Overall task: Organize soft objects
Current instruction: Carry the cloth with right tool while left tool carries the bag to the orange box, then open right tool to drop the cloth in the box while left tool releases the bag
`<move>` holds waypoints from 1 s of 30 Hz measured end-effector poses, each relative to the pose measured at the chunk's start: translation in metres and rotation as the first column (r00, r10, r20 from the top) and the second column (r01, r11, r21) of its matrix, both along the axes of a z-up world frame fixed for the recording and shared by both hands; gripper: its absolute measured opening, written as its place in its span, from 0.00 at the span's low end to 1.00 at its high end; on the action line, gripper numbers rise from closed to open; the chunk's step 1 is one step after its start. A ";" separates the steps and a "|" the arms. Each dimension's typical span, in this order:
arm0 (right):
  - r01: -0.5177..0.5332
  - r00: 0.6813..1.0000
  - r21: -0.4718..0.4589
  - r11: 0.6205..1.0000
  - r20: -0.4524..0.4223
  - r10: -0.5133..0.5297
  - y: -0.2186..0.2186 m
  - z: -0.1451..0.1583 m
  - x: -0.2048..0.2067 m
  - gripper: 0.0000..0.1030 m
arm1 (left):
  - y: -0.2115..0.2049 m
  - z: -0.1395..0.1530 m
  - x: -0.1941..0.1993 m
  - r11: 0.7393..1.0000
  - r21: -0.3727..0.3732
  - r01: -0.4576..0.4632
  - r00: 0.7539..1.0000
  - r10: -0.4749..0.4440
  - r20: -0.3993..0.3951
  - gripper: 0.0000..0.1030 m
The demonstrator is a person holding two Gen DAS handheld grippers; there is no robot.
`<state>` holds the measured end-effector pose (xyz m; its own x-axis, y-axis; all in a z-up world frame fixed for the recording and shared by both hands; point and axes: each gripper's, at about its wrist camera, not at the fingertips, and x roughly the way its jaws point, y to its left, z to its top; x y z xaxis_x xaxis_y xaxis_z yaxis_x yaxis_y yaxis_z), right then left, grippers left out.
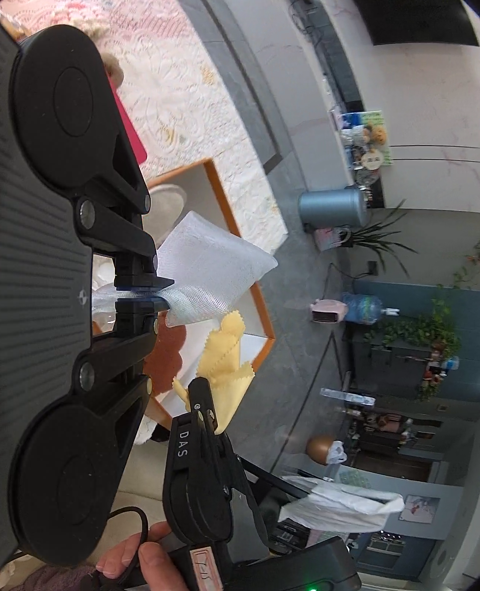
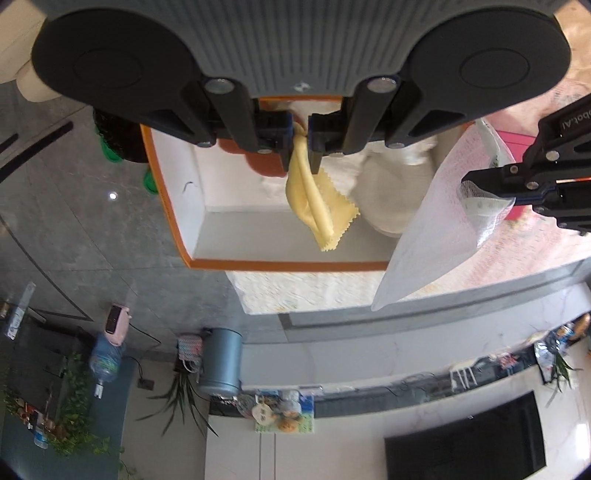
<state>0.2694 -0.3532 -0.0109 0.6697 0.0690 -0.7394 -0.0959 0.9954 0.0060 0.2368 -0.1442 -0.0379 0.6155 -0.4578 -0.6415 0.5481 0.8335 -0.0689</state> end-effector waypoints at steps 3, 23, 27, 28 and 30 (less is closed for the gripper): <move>0.017 0.999 -0.026 1.000 -0.032 -0.018 -0.004 -0.018 0.017 0.04 | -0.007 -0.013 0.011 1.000 0.010 -0.005 0.999 0.006 -0.032 0.03; 0.006 0.973 -0.138 0.990 -0.226 -0.037 -0.001 -0.101 0.066 0.10 | -0.013 -0.069 0.053 0.997 0.057 -0.057 0.973 0.068 -0.220 0.03; -0.012 0.978 -0.158 0.987 -0.206 -0.021 0.004 -0.093 0.059 0.22 | -0.009 -0.063 0.049 0.997 0.041 -0.062 0.975 0.069 -0.211 0.13; -0.016 0.981 -0.158 0.987 -0.196 -0.016 0.005 -0.090 0.057 0.28 | -0.008 -0.060 0.047 0.997 0.040 -0.068 0.977 0.075 -0.197 0.17; -0.022 0.984 -0.163 0.986 -0.179 -0.007 0.006 -0.082 0.053 0.38 | -0.008 -0.054 0.043 0.996 0.046 -0.080 0.980 0.087 -0.181 0.25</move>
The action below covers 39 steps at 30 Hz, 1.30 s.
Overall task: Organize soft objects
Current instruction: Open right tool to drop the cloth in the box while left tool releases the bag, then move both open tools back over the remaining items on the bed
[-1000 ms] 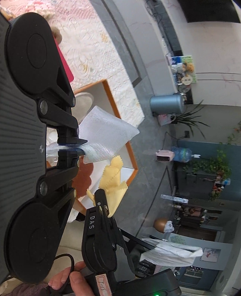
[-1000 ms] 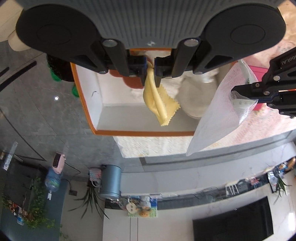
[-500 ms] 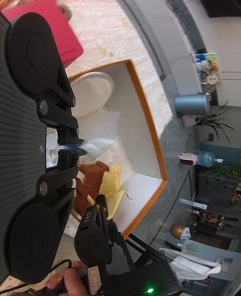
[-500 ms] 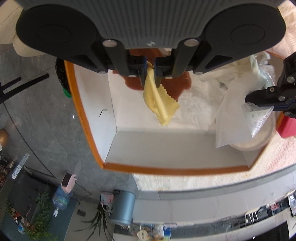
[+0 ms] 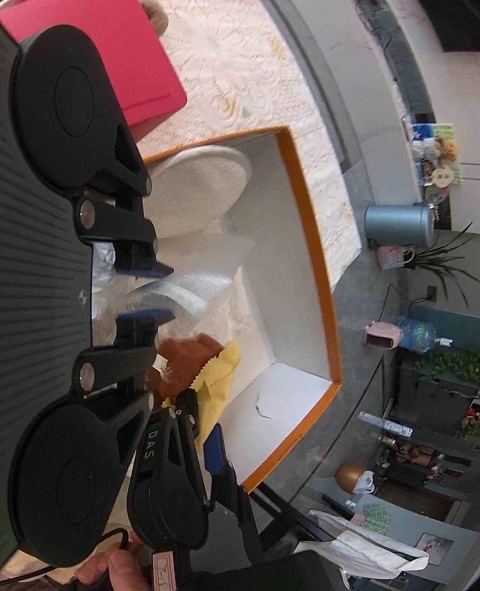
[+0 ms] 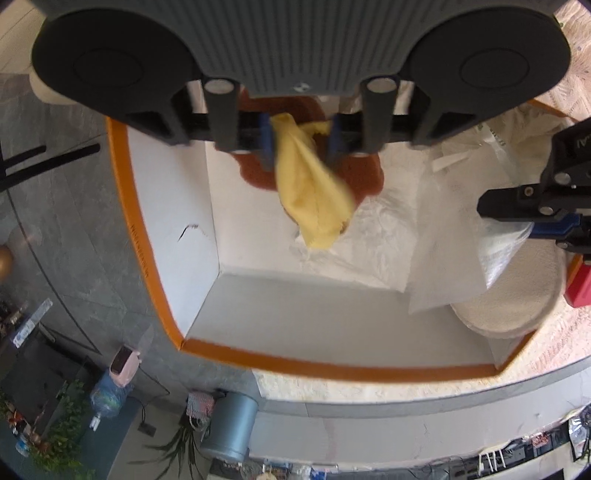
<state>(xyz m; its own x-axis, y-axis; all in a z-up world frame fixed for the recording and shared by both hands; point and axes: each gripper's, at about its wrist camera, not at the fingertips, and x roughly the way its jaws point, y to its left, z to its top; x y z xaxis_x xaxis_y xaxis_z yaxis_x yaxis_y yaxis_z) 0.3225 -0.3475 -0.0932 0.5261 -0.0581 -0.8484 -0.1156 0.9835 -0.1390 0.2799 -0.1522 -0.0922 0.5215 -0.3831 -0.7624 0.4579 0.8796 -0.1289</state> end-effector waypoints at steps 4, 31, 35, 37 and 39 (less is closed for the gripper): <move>-0.020 1.000 -0.028 0.999 0.021 0.020 0.005 0.014 -0.007 0.45 | 0.004 0.012 -0.009 0.999 -0.036 -0.013 1.000 0.014 0.008 0.42; 0.026 0.964 0.208 0.978 0.255 -0.080 0.072 0.057 -0.148 0.74 | 0.104 0.059 -0.147 0.965 -0.152 -0.215 0.947 0.244 0.208 0.69; 0.001 0.960 0.233 0.972 0.272 -0.066 0.101 0.047 -0.166 0.74 | 0.131 0.049 -0.165 0.952 -0.126 -0.280 0.932 0.301 0.203 0.69; -0.016 0.961 0.237 0.971 0.272 -0.050 0.115 0.042 -0.173 0.74 | 0.147 0.044 -0.174 0.939 -0.126 -0.319 0.921 0.338 0.191 0.69; -0.034 0.964 0.238 0.971 0.263 -0.031 0.128 0.037 -0.178 0.74 | 0.163 0.041 -0.181 0.925 -0.126 -0.358 0.909 0.376 0.179 0.69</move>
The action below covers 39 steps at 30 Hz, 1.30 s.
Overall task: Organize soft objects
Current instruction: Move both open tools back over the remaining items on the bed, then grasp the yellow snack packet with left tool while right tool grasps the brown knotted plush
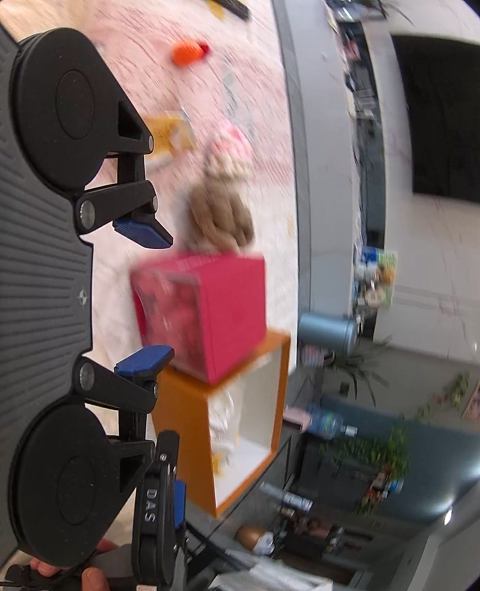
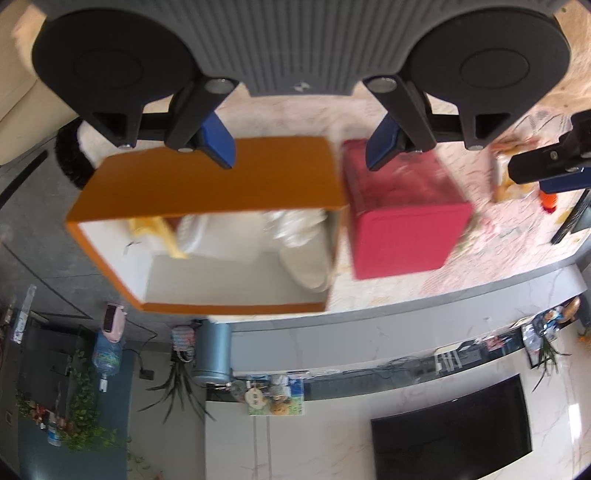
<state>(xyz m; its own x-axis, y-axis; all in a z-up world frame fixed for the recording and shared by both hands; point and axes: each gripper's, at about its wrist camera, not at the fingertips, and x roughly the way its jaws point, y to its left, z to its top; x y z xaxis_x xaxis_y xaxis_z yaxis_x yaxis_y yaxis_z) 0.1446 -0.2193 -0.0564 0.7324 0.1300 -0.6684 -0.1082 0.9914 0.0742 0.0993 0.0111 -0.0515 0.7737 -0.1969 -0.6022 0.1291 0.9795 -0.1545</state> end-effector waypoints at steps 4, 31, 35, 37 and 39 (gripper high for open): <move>-0.054 0.998 -0.002 0.999 -0.025 0.054 0.029 -0.009 -0.004 0.74 | 0.032 -0.007 -0.009 0.997 -0.010 -0.077 0.996 0.077 -0.037 0.69; -0.437 0.898 -0.090 0.895 -0.101 0.429 0.199 -0.048 0.046 0.34 | 0.152 -0.052 0.033 0.948 -0.181 -0.260 0.953 0.222 -0.208 0.69; -0.464 0.885 -0.109 0.879 -0.111 0.453 0.218 -0.056 0.065 0.27 | 0.162 -0.068 0.061 0.931 -0.208 -0.301 0.935 0.245 -0.256 0.67; -0.470 0.881 -0.113 0.875 -0.120 0.458 0.225 -0.060 0.075 0.27 | 0.166 -0.077 0.073 0.920 -0.211 -0.330 0.921 0.264 -0.288 0.66; -0.480 0.875 -0.121 0.869 -0.129 0.466 0.231 -0.064 0.084 0.27 | 0.171 -0.084 0.084 0.909 -0.225 -0.352 0.909 0.274 -0.315 0.65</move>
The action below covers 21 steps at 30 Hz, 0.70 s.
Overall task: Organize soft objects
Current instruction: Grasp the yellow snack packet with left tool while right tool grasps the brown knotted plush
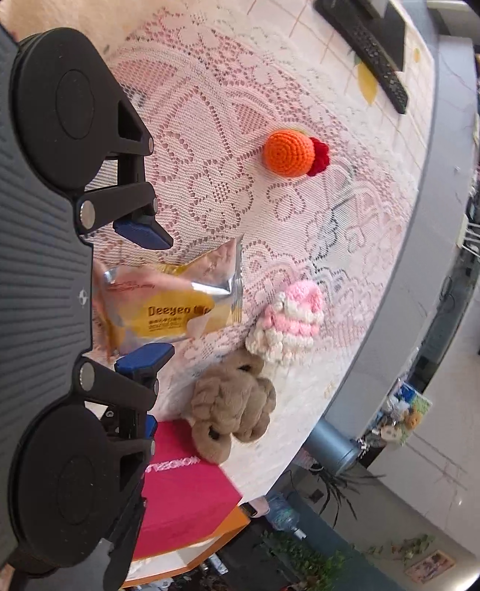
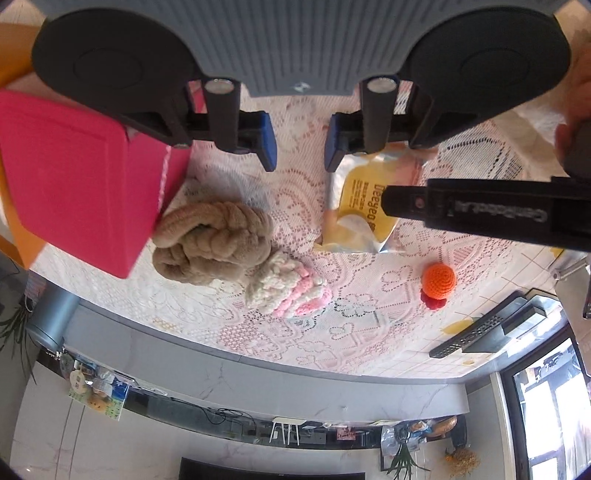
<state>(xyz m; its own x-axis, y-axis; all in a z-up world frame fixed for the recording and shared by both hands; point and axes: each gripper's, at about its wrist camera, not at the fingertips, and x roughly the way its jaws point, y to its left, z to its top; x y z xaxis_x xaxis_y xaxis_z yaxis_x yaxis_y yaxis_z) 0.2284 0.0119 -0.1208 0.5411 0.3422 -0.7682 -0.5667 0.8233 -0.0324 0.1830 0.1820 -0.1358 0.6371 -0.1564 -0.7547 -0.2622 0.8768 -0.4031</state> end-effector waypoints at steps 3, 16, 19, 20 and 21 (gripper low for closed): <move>-0.005 1.000 -0.011 1.000 -0.014 0.005 0.006 -0.008 0.012 0.26 | 0.005 -0.010 0.011 0.999 -0.025 -0.019 1.000 0.018 -0.022 0.65; -0.035 0.998 0.005 0.999 -0.049 0.036 0.022 -0.029 0.029 0.23 | -0.003 -0.029 0.024 0.999 -0.026 0.028 0.999 -0.028 -0.021 0.41; -0.047 0.998 0.012 0.999 -0.050 0.048 0.023 -0.030 0.028 0.23 | -0.003 -0.028 0.023 0.999 -0.021 0.033 0.999 -0.033 -0.009 0.36; -0.055 0.997 0.002 0.998 -0.045 0.055 0.024 -0.030 0.027 0.23 | -0.003 -0.028 0.022 0.999 -0.018 0.034 0.999 -0.035 -0.004 0.33; -0.063 0.997 -0.012 0.998 -0.040 0.062 0.026 -0.028 0.026 0.23 | -0.004 -0.026 0.022 0.999 -0.011 0.037 0.999 -0.037 0.005 0.32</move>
<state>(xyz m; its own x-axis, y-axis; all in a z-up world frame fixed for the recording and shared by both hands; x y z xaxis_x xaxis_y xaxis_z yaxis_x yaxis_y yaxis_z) 0.2545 0.0375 -0.1491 0.4883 0.3642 -0.7930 -0.6179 0.7860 -0.0195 0.2047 0.1777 -0.1619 0.6344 -0.1883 -0.7497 -0.2281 0.8810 -0.4144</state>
